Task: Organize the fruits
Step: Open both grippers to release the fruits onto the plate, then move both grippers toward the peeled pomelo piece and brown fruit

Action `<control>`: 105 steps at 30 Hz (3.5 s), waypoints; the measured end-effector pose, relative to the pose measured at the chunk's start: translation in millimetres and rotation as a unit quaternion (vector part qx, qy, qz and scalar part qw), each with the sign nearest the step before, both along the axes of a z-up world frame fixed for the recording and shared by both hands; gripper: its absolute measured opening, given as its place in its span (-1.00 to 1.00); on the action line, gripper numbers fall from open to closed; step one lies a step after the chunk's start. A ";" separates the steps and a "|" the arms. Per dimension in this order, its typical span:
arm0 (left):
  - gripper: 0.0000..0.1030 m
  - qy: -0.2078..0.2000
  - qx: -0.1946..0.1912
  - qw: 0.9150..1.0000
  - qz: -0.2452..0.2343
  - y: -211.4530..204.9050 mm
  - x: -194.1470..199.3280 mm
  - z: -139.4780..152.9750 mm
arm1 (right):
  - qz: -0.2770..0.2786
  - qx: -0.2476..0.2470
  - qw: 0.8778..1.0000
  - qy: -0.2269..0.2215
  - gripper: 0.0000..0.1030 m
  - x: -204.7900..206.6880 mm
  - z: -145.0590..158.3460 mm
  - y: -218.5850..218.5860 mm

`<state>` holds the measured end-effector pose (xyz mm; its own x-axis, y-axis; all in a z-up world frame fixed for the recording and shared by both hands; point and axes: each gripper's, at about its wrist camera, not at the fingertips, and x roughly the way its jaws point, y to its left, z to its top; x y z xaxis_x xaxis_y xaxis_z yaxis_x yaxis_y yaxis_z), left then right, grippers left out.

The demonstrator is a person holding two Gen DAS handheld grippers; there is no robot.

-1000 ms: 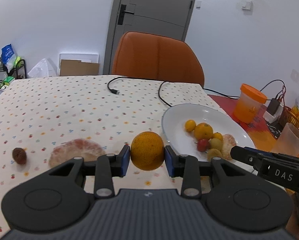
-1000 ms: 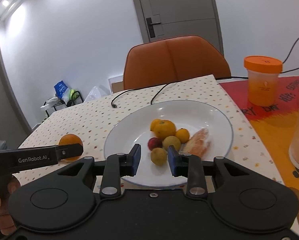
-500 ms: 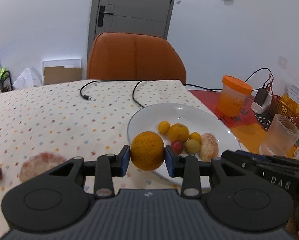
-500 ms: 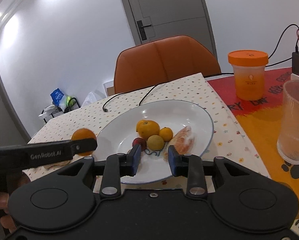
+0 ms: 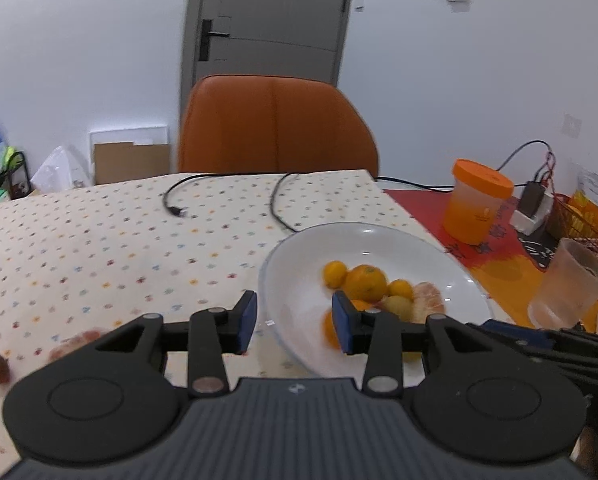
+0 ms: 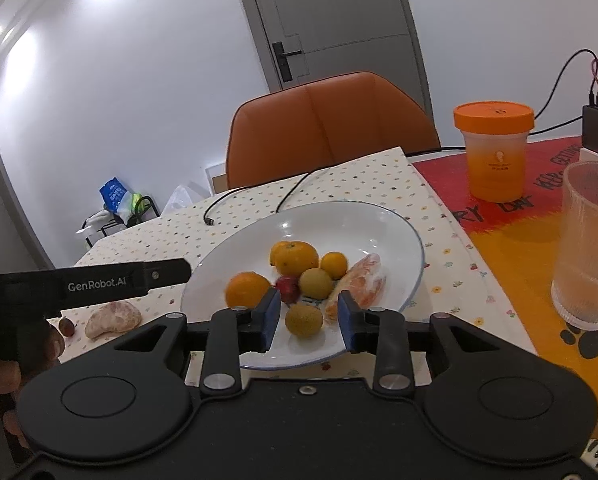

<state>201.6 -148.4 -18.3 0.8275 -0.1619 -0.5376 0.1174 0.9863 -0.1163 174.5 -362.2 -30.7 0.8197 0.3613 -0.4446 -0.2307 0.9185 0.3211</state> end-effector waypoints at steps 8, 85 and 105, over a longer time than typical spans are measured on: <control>-0.07 0.011 -0.002 0.999 0.035 28.0 -9.5 -2.6 | 0.016 -0.003 1.000 -0.003 -0.25 0.3 3.5 16.8; -0.09 0.040 -0.032 0.976 0.210 193.7 -35.8 -44.2 | 0.148 -0.036 0.988 0.012 0.99 30.1 0.4 185.6; -0.54 0.034 -0.061 0.972 0.223 224.9 -53.3 -44.5 | 0.184 -0.083 0.979 0.038 1.00 43.3 -13.9 238.0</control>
<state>148.3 76.5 -62.7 0.7936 0.1392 -0.5923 -0.3307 0.9158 -0.2280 217.8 -124.1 -44.5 0.6095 0.5443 -0.5764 -0.5375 0.8181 0.2042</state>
